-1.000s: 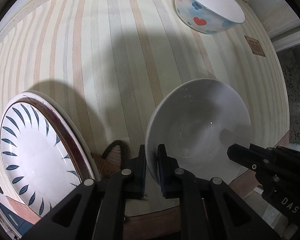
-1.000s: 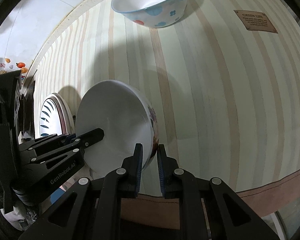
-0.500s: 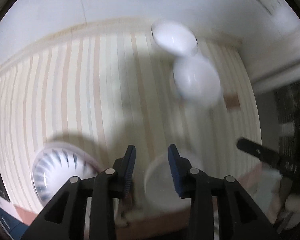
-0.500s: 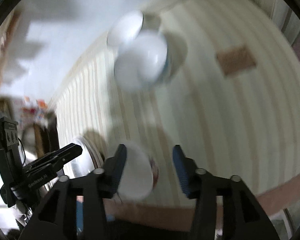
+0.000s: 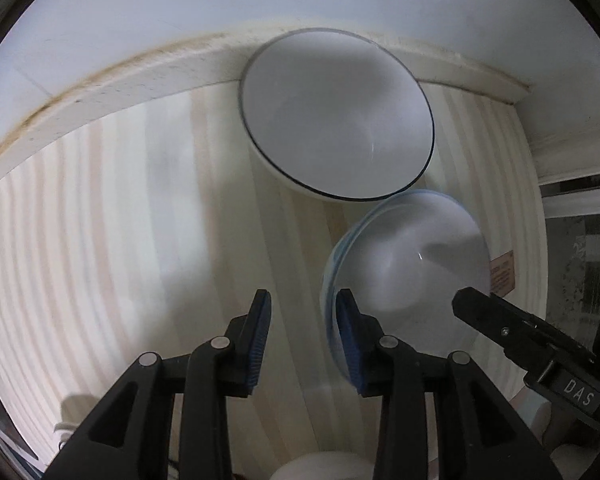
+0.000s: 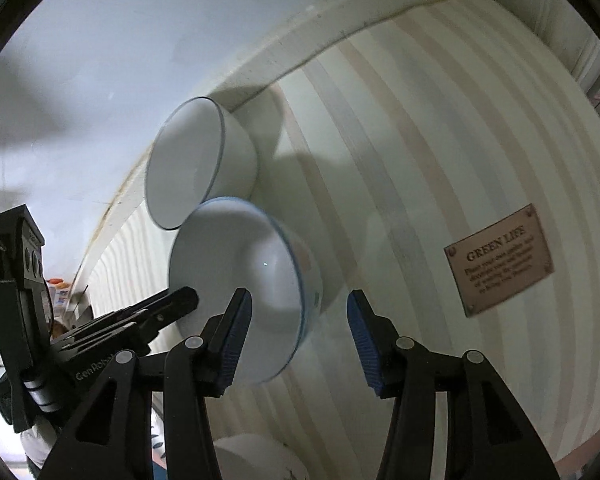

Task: Organize plates and bowls
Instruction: 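Carry the white bowl with both grippers onto another white bowl, then grip the second bowl together with the first and lift both grippers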

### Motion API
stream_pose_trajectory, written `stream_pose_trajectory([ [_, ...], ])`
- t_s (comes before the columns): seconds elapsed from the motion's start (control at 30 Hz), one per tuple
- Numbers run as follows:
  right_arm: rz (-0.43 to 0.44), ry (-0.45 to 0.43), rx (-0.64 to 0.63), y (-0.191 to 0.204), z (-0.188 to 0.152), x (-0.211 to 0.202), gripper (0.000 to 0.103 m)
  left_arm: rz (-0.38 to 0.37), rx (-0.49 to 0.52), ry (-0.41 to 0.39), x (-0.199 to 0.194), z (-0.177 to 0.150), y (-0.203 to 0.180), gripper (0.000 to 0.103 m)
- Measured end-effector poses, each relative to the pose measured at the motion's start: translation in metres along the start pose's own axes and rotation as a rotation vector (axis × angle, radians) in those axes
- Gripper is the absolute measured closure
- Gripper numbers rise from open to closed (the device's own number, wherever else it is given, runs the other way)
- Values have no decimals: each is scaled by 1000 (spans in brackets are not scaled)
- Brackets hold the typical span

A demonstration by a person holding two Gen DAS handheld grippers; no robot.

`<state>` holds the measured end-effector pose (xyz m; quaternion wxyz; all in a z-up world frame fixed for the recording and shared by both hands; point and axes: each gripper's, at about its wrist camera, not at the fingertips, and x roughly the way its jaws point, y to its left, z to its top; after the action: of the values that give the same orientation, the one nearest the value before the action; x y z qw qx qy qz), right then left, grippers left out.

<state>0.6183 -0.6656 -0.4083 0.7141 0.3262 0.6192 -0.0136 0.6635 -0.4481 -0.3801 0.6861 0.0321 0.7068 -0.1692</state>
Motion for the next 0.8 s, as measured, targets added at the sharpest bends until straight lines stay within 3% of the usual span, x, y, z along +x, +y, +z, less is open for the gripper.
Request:
stream_pose_trajectory([
  [0.03,-4,0,-2,-1,1,3,53,3,7,4,4,0,-2,72],
  [0.1,-20,4,-8,-3,0,8,66,4,10,18,11,1,-4,84],
  [0.17,-3,6,-6,-5,0,12,86,-20,12,26,18,2,-7,92],
  [0.3,-55,-15,-41,5,-6,9,89,10,41,12,16,1,-19,97],
  [0.47,-45,-21,-68,17,-9,-4,90,23,43,-6,2,-7,-19,96],
  [0.8,-26,-72,-183,53,-51,-59,90,40,67,-138,-74,-46,-8,96],
])
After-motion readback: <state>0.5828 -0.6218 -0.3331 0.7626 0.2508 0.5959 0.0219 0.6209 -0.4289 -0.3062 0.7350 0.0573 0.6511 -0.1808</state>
